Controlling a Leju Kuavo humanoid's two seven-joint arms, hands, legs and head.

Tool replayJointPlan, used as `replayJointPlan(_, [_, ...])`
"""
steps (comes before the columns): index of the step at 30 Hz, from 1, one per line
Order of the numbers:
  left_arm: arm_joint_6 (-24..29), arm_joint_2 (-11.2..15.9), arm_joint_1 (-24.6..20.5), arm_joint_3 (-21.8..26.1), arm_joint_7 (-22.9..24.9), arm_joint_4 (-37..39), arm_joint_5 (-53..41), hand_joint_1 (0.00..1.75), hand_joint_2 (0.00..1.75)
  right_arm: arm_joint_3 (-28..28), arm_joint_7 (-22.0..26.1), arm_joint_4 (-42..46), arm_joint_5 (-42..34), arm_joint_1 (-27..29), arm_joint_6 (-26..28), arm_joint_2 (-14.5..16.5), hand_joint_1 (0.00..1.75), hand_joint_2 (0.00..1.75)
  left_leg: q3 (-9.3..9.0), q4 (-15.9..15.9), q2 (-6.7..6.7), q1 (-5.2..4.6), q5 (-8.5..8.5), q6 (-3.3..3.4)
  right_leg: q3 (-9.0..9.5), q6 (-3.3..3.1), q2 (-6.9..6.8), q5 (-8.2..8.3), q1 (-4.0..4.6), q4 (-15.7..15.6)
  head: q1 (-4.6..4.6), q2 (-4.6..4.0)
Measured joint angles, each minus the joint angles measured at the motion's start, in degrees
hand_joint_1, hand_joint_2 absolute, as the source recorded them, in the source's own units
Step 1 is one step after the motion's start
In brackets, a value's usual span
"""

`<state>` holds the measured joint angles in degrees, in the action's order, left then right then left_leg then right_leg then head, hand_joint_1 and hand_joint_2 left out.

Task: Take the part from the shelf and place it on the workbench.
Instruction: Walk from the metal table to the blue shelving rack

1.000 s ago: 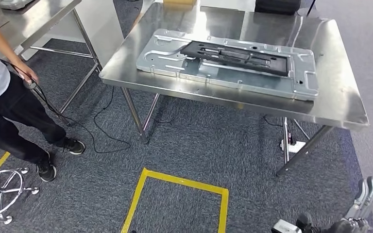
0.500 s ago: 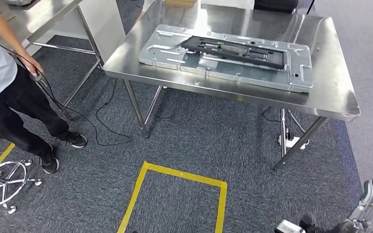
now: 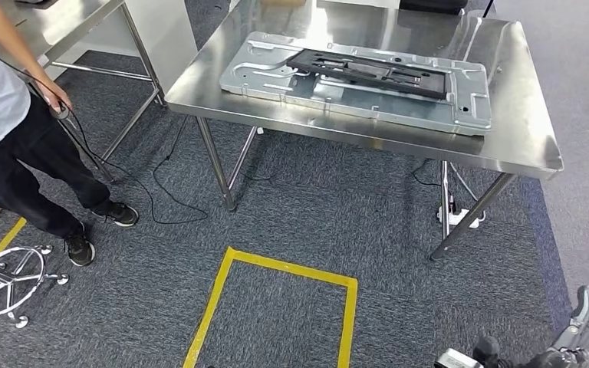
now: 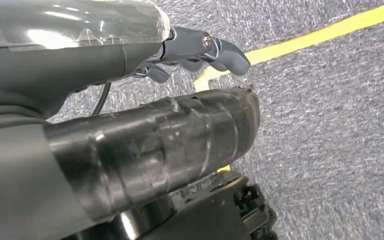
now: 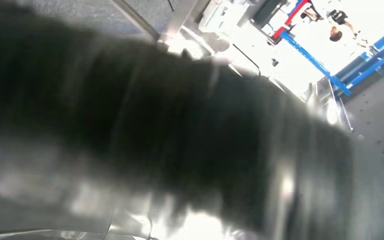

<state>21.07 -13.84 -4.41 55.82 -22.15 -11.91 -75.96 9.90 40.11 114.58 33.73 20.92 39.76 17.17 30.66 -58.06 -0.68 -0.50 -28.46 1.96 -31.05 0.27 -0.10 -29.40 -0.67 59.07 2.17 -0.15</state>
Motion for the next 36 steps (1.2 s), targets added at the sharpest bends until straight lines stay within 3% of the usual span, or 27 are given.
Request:
replayJointPlan(2, [0.00, 0.01, 0.01, 0.00, -0.03, 0.00, 0.01, 0.00, 0.00, 0.05, 0.01, 0.01, 0.99, 0.01, 0.00, 0.04, 0.00, 1.75, 0.63, -1.30, 0.12, 0.11, -1.05, -0.59, -0.13, -0.70, -0.23, 0.38, -0.13, -0.31, 0.00, 0.00])
replayJointPlan(3, [0.00, 0.01, 0.01, 0.00, -0.05, 0.00, 0.01, 0.00, 0.00, 0.08, 0.01, 0.02, 1.44, 0.00, 0.00, 0.06, 0.00, 1.75, 1.58, -3.37, 0.17, 0.22, -2.47, -0.90, -0.24, -1.02, -0.43, 0.56, -0.23, -0.44, -0.01, 0.00])
replayJointPlan(5, [0.00, 0.01, 0.04, 0.00, -0.08, 0.00, 0.01, 0.00, 0.00, 0.17, 0.01, 0.02, 2.15, 0.01, 0.00, 0.10, 0.00, 1.75, 4.77, -10.40, 0.21, 0.49, -6.33, -1.46, -0.58, -1.37, -0.94, 0.76, -0.15, -0.45, -0.02, 0.00])
replayJointPlan(7, [0.00, 0.01, 0.16, 0.00, -0.08, 0.00, 0.01, 0.00, 0.00, 0.33, 0.01, 0.02, 2.59, 0.01, 0.00, 0.10, 0.00, 1.75, 7.10, -15.82, 0.19, 0.67, -8.07, -1.75, -0.85, -1.47, -1.56, 0.84, -0.04, -0.38, -0.01, 0.00])
replayJointPlan(8, [0.00, 0.01, 0.23, 0.00, -0.08, 0.00, 0.01, 0.00, 0.00, 0.41, 0.00, 0.02, 2.66, 0.02, 0.00, 0.10, 0.00, 1.75, 6.83, -15.56, 0.16, 0.70, -7.28, -1.75, -0.88, -1.48, -1.92, 0.84, -0.02, -0.34, -0.01, 0.00])
replayJointPlan(9, [0.01, 0.02, 0.26, 0.00, -0.08, 0.00, 0.00, 0.00, 0.00, 0.48, 0.01, 0.02, 2.70, 0.02, 0.00, 0.10, 0.00, 1.75, 5.47, -13.11, 0.06, 0.71, -5.58, -1.66, -0.83, -1.47, -2.31, 0.84, -0.02, -0.31, -0.01, 0.00])
replayJointPlan(11, [0.02, 0.03, 0.18, 0.00, -0.08, 0.00, -0.01, 0.00, 0.00, 0.64, 0.01, 0.02, 2.78, 0.03, 0.00, 0.11, 0.00, 1.75, 1.30, -4.93, -1.08, 0.52, -1.95, -1.21, -0.65, -1.32, -3.13, 0.81, 0.09, -0.28, -0.01, 0.00])
replayJointPlan(13, [0.03, 0.03, -0.04, 0.00, -0.09, 0.00, -0.01, 0.00, 0.00, 0.80, 0.00, 0.02, 2.85, 0.04, 0.00, 0.19, 0.00, 1.75, -0.77, -0.15, -2.12, 0.12, -0.73, -0.64, -0.67, -0.87, -3.88, 0.85, 0.27, -0.23, 0.01, 0.00])
replayJointPlan(15, [0.04, 0.04, 0.02, 0.01, -0.10, 0.00, 0.00, 0.00, 0.00, 0.91, 0.01, 0.02, 2.88, 0.03, 0.00, 0.31, 0.00, 1.75, -0.52, 0.44, -1.64, -0.11, -0.66, -0.07, -0.62, -0.28, -4.72, 1.02, 0.34, -0.34, 0.03, 0.00])
replayJointPlan(17, [0.04, 0.07, 0.22, 0.02, -0.09, 0.00, 0.01, 0.00, 0.00, 0.98, 0.01, 0.08, 2.95, 0.01, 0.00, 0.39, 0.00, 1.75, -0.63, 1.08, -0.77, 0.20, -0.01, 0.59, -0.62, 0.35, -4.26, 0.37, 0.24, 0.25, 0.04, 0.00])
replayJointPlan(19, [0.03, 0.07, 0.13, 0.02, -0.08, 0.00, 0.06, 0.00, 0.00, 1.09, -0.09, 0.10, 3.15, 0.13, 0.00, 0.40, 0.00, 1.75, -0.69, 1.54, 0.04, 0.46, 0.62, 1.19, -2.41, 0.82, -2.14, -2.63, 0.11, 4.51, 0.05, 0.00])
replayJointPlan(21, [-0.01, 0.06, 0.06, -0.05, -0.01, 0.00, 0.53, 0.00, 0.00, 1.22, -0.91, -0.08, 3.42, 0.36, 0.00, 0.35, 0.00, 1.75, -0.27, 1.37, 1.00, 0.33, 0.80, 1.45, -5.78, 0.94, -0.70, -6.31, 0.06, 11.86, 0.06, 0.00])
replayJointPlan(22, [-0.03, 0.06, 0.13, -0.12, 0.06, 0.00, 0.90, 0.00, 0.00, 1.30, -1.40, -0.27, 3.56, 0.45, 0.00, 0.29, 0.00, 1.75, -0.11, 1.23, 1.55, 0.27, 0.83, 1.48, -6.95, 0.95, -0.50, -6.95, 0.04, 14.39, 0.05, 0.00])
replayJointPlan(23, [-0.04, 0.06, 0.22, -0.19, 0.14, 0.00, 1.24, 0.00, 0.00, 1.42, -1.73, -0.61, 3.92, 0.48, 0.00, 0.24, 0.00, 1.75, -0.03, 1.07, 2.16, 0.22, 0.84, 1.49, -7.19, 0.92, -0.39, -6.41, 0.02, 14.94, 0.05, 0.00])
replayJointPlan(25, [-0.04, 0.04, 0.29, -0.31, 0.31, 0.00, 1.55, 0.00, 0.00, 2.15, -1.93, -2.17, 5.31, 0.33, 0.00, 0.16, 0.00, 1.75, 0.03, 0.66, 3.48, 0.20, 0.76, 1.38, -4.67, 0.74, 0.35, -2.57, -0.08, 9.71, 0.05, 0.00])
replayJointPlan(27, [-0.03, -0.01, 0.19, -0.49, 0.45, 0.01, 1.55, 0.00, 0.00, 3.52, -2.19, -4.62, 6.84, 0.03, 0.00, 0.16, 0.00, 1.75, 0.39, 0.07, 4.77, 0.13, 0.60, 1.05, -1.53, 0.49, 2.46, -0.04, -0.23, 2.98, 0.04, 0.00])
replayJointPlan(29, [-0.01, -0.02, 0.14, -0.66, 0.54, 0.02, 1.58, 0.00, 0.00, 5.38, -3.16, -8.36, 7.73, -0.83, -0.26, 0.03, 0.00, 1.75, 1.05, -0.32, 5.79, 0.20, 0.63, 0.45, -0.65, 0.23, 3.47, 0.13, -0.16, 0.57, 0.03, 0.00])
replayJointPlan(31, [0.01, -0.01, 0.23, -0.70, 0.66, 0.02, 1.78, 0.00, 0.00, 7.93, -4.55, -14.65, 7.75, -2.78, -1.51, -0.29, 0.00, 1.75, 1.53, -0.41, 6.33, 0.43, 0.72, -0.21, -0.67, -0.24, 2.58, 0.49, -0.11, 0.14, 0.04, 0.00])
replayJointPlan(33, [0.02, 0.00, 0.29, -0.71, 0.81, 0.02, 1.98, 0.00, 0.00, 11.19, -5.16, -22.55, 8.09, -5.06, -2.45, -0.79, 0.00, 1.75, 2.39, -2.15, 4.70, 0.46, -0.60, -0.80, -0.51, -0.90, 1.42, 0.80, -0.30, -0.38, -0.08, 0.00])
replayJointPlan(35, [0.01, 0.01, 0.23, -0.74, 0.95, 0.02, 2.01, 0.00, 0.00, 15.28, -4.84, -32.41, 10.42, -7.62, -1.88, -1.76, 0.00, 1.75, 5.03, -7.93, 2.28, 0.58, -4.03, -1.33, -0.53, -1.30, -0.06, 0.91, -0.33, -0.62, -0.25, 0.00])
replayJointPlan(36, [0.01, 0.01, 0.20, -0.78, 1.00, 0.02, 2.00, 0.00, 0.00, 17.61, -4.53, -37.81, 12.03, -8.96, -1.43, -2.38, 0.00, 1.75, 6.73, -11.48, 1.72, 0.72, -5.71, -1.55, -0.60, -1.37, -0.88, 0.90, -0.28, -0.61, -0.30, 0.00])
